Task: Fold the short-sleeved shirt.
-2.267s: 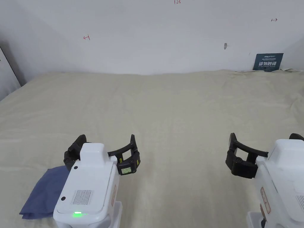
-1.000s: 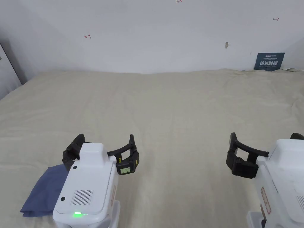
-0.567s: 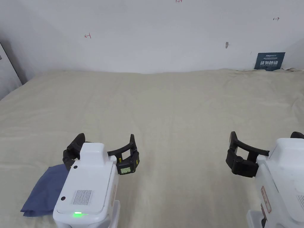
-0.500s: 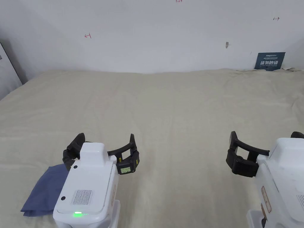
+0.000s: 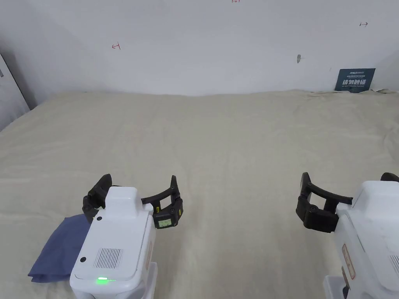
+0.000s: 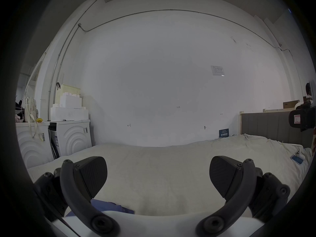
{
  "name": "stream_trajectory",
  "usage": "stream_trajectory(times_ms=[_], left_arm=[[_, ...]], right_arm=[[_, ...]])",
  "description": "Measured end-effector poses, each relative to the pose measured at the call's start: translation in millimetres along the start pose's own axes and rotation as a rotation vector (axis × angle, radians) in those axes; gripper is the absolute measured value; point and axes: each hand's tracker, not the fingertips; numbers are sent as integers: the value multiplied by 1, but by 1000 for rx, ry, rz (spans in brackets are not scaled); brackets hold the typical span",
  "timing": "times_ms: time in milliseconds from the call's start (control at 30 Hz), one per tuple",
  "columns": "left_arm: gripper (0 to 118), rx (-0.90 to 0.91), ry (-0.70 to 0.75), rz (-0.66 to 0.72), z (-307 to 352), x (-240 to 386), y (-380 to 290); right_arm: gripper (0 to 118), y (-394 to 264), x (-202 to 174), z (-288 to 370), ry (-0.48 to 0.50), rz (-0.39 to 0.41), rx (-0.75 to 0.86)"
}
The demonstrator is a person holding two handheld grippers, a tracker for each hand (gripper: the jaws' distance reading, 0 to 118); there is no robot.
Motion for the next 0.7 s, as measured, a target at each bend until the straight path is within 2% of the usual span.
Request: stream_trajectory(times_ms=[467,567,700], left_arm=[[118,-1,-5,-4,0,0,-1],[118,-3,-3,7,0,-1,0],[118,0,-2,16,0,-3,4]], right_arm=[[118,5,-1,-4,-30,11,-46],[118,9,0,-9,-33,-45,-125],[118,17,-1,-14,-88,-101,-240]])
